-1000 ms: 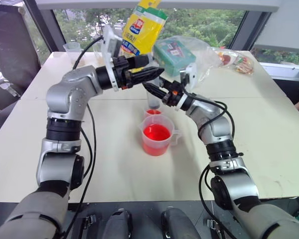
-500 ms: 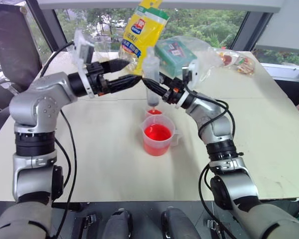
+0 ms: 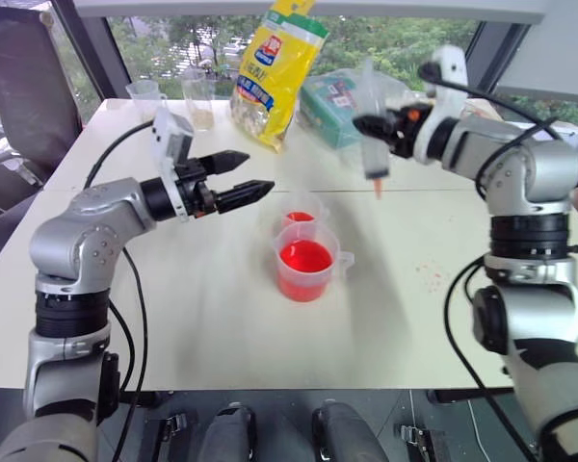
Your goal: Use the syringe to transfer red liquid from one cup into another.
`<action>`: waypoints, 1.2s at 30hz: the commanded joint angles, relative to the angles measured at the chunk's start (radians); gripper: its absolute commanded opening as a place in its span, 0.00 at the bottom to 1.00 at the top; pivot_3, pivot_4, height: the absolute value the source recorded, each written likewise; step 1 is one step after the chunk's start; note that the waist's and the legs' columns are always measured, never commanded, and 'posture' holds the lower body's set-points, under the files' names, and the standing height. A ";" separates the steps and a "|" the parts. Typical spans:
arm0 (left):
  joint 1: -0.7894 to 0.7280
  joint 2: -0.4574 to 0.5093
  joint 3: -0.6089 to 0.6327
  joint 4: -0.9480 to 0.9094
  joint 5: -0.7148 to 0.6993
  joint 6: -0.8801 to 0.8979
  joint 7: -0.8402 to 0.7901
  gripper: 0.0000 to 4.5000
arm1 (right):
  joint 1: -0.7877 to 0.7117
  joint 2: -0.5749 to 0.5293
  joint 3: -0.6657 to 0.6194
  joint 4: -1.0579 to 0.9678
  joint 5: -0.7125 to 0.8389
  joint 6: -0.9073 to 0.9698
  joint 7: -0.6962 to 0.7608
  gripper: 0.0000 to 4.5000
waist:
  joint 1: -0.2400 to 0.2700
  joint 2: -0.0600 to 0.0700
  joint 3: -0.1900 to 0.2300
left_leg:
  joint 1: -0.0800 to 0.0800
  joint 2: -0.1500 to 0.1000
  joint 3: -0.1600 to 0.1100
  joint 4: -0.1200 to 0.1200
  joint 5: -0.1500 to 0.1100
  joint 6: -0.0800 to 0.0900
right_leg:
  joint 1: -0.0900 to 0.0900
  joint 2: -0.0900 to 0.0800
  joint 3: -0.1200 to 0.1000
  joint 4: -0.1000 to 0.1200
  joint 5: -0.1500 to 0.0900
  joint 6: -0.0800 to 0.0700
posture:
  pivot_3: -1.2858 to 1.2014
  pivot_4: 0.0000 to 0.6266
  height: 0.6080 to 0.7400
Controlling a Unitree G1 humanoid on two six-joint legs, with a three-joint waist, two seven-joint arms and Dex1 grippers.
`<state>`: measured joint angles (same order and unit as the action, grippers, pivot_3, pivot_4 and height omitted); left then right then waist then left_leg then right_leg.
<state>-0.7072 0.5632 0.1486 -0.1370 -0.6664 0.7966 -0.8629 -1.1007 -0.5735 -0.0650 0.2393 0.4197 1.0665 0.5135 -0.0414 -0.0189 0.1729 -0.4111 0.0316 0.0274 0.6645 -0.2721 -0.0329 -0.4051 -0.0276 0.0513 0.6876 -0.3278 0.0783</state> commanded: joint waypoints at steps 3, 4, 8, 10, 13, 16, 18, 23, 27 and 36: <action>0.017 0.003 0.000 -0.061 -0.018 -0.016 0.008 0.99 | 0.019 -0.108 0.090 -0.002 -0.034 0.233 0.018 0.31 | -0.003 0.000 0.000 | 0.000 0.000 0.000 0.000 0.000 0.000 | 0.000 0.000 0.000 0.000 0.000 0.000 | 0.52 0.24 1.00; 0.022 0.001 -0.001 -0.066 -0.018 -0.016 0.010 0.99 | 0.026 -0.120 0.094 0.019 -0.028 0.285 0.025 0.31 | -0.003 0.000 0.000 | 0.000 0.000 0.000 0.000 0.000 0.000 | 0.000 0.000 0.001 0.000 0.000 0.000 | 0.52 0.24 1.00; 0.031 -0.012 -0.008 -0.082 -0.021 -0.017 0.026 0.99 | 0.035 -0.129 0.096 0.081 -0.035 0.398 0.018 0.31 | 0.000 0.000 0.000 | 0.000 0.000 0.001 0.000 0.000 0.000 | 0.000 0.001 0.001 0.000 0.000 0.000 | 0.52 0.24 1.00; 0.042 -0.012 -0.017 -0.097 -0.018 -0.019 0.029 0.99 | 0.072 -0.133 0.121 0.092 -0.053 0.394 0.014 0.31 | 0.000 0.000 0.000 | 0.000 0.000 0.001 0.000 0.000 0.001 | 0.000 0.000 0.001 -0.001 0.000 0.000 | 0.52 0.24 1.00; 0.052 -0.011 -0.021 -0.109 -0.014 -0.020 0.030 0.99 | 0.110 -0.137 0.144 0.098 -0.071 0.385 0.012 0.31 | 0.000 0.000 0.000 | -0.001 0.000 0.001 0.000 0.000 0.001 | 0.000 0.001 0.001 -0.001 0.000 0.000 | 0.52 0.24 1.00; 0.055 -0.010 -0.016 -0.119 -0.024 -0.009 0.037 0.99 | 0.163 -0.131 0.157 0.132 -0.104 0.317 0.001 0.31 | 0.000 0.000 0.000 | -0.001 0.000 0.001 0.000 0.000 0.001 | 0.000 0.001 0.001 -0.001 0.000 0.000 | 0.52 0.24 1.00; 0.058 -0.006 -0.016 -0.127 -0.031 -0.002 0.036 0.99 | 0.177 -0.132 0.169 0.135 -0.114 0.286 0.012 0.31 | -0.001 0.000 0.000 | -0.001 0.000 0.001 0.000 0.000 0.001 | 0.000 0.001 0.001 -0.002 0.000 0.000 | 0.52 0.24 1.00; 0.081 0.021 -0.022 -0.148 -0.051 0.021 0.022 1.00 | 0.186 -0.136 0.156 0.146 -0.123 0.250 0.021 0.63 | -0.001 0.000 0.000 | 0.000 0.000 0.001 0.001 0.000 0.001 | 0.000 0.001 0.001 -0.001 0.000 0.000 | 0.52 0.24 1.00; 0.091 0.043 -0.022 -0.156 -0.067 0.036 0.008 1.00 | 0.190 -0.156 0.149 0.109 -0.121 0.235 0.049 1.00 | -0.001 0.000 0.000 | 0.000 0.000 0.001 0.001 0.000 0.001 | 0.000 0.001 0.001 -0.002 0.000 0.000 | 0.52 0.24 1.00; 0.129 0.146 0.010 -0.173 -0.096 0.059 -0.036 1.00 | 0.246 -0.317 0.086 -0.249 0.003 0.169 0.270 1.00 | 0.000 0.000 0.000 | -0.001 0.000 0.000 0.000 -0.001 0.001 | 0.000 0.002 0.000 -0.002 0.000 0.000 | 0.52 0.24 1.00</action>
<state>-0.5793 0.6893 0.1274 -0.2790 -0.7445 0.8498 -0.8864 -0.8528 -0.8603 0.0599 0.0786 0.3840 1.2618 0.7316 -0.0416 -0.0188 0.1730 -0.4117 0.0316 0.0277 0.6641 -0.2729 -0.0316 -0.4049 -0.0260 0.0517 0.6849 -0.3279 0.0785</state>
